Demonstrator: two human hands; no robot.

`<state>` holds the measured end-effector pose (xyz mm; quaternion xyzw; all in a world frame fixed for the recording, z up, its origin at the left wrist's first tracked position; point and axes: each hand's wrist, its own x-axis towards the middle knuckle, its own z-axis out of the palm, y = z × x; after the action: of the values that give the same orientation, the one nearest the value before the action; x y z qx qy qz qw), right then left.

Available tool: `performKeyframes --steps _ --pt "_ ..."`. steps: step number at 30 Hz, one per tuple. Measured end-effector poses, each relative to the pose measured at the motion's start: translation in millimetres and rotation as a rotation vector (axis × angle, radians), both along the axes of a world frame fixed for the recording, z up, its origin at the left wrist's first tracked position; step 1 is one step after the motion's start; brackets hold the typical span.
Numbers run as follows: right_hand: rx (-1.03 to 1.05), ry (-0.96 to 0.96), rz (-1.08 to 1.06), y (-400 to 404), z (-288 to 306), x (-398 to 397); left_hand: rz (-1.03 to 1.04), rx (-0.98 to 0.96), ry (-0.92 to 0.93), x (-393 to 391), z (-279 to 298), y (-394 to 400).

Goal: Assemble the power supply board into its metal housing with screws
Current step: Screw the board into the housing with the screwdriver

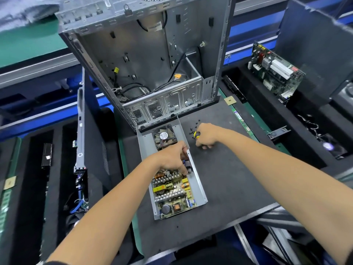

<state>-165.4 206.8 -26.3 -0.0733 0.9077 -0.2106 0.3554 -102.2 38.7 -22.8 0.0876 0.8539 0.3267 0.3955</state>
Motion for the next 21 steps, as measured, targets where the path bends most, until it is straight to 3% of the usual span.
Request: performKeyframes --steps 4,8,14,21 --pt "-0.057 -0.27 0.027 -2.3 3.0 10.3 0.053 -0.024 0.17 8.8 -9.4 2.4" --pt "-0.091 -0.466 0.082 -4.4 7.2 16.7 0.141 0.03 0.183 13.4 -14.2 -0.4" --pt "-0.134 -0.488 0.072 -2.6 4.7 18.6 0.236 0.106 0.213 20.9 -20.4 -0.6" --pt "-0.127 -0.483 0.063 -3.4 2.5 19.1 0.203 0.054 0.312 22.3 -19.6 -0.3"
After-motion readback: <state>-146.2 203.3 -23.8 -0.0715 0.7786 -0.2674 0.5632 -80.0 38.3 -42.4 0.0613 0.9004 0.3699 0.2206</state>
